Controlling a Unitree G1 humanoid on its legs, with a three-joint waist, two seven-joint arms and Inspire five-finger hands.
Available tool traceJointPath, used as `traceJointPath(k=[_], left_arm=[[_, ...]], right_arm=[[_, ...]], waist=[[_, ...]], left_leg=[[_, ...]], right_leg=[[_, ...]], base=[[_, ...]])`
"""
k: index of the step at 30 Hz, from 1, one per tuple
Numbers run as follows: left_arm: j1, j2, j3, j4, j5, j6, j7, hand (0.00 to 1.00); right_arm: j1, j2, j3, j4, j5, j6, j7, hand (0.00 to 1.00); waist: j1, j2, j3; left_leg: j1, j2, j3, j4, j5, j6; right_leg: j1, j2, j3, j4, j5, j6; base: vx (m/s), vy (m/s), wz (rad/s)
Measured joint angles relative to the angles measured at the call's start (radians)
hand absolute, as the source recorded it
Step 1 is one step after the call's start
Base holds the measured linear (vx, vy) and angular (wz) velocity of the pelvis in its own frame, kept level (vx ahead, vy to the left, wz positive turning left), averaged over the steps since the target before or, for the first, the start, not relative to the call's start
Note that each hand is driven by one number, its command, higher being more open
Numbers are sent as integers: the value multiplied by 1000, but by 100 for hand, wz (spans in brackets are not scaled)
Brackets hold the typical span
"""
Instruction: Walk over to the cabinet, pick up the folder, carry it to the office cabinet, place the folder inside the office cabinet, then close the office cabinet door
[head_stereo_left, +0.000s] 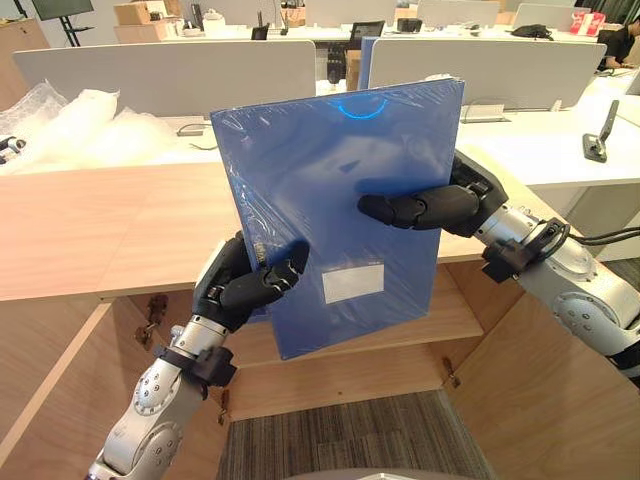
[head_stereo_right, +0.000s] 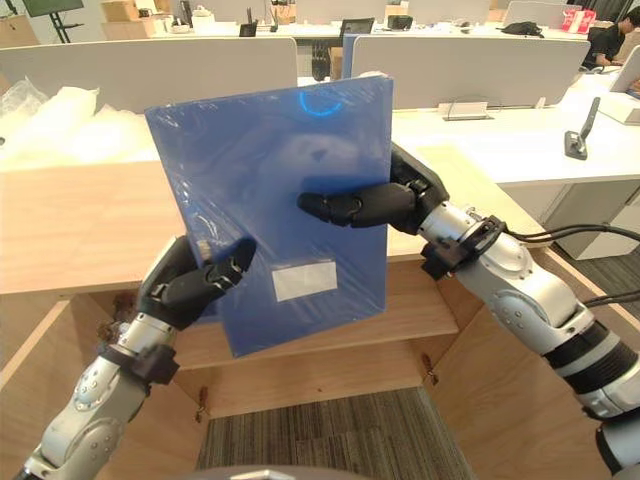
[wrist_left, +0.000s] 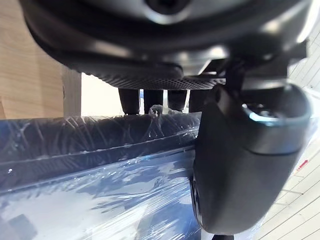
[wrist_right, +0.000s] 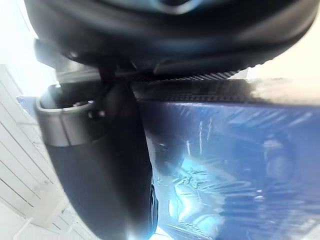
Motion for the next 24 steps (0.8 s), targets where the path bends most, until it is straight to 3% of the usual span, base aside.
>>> traceJointPath(k=[5, 8, 14, 16, 20, 24], left_arm=[[-4, 42, -78, 51, 5, -24, -1, 100], [-10, 118, -187, 112, 26, 24, -67, 100], [-10, 98, -305, 234, 75, 87, -243, 100], [-9, 56, -308, 304, 119, 87, -252, 100], [26, -78, -335, 536, 251, 89, -240, 100], [28, -128, -368, 792, 366, 108, -268, 100]], right_arm=[[-34, -51, 29, -13, -27, -3, 28, 0], [-65, -78, 26, -105, -259, -13, 51, 0], [-89, -52, 21, -248, -535, -23, 77, 0], [-113, -27, 21, -291, -635, -54, 74, 0], [-131, 22, -4, -404, -967, -186, -21, 0], [-77, 31, -15, -433, -1116, -267, -54, 0]], waist=[[0, -2, -1], [-3, -2, -3], [-4, -8, -8], [-6, -8, -9], [-4, -13, -26], [-2, -25, -34]], left_leg=[[0, -1, -1, -8, 3, -1], [-1, -1, -1, -12, 4, -1], [-1, -4, 0, -27, 9, -2], [-1, -4, 0, -32, 12, -3], [-3, -5, -4, -41, 15, -3], [-2, -5, -10, -43, 17, -1]], right_leg=[[0, 0, -2, -2, 0, 0], [-1, 1, -3, -6, 1, 0], [-8, 1, -3, -6, 1, 1], [-10, 1, -3, -5, 1, 2], [-15, 1, -8, -3, 1, 2], [-18, 0, -15, 3, 1, 2]], base=[[0, 0, 0], [0, 0, 0], [0, 0, 0], [0, 0, 0], [5, 2, 2], [-12, 5, 5]])
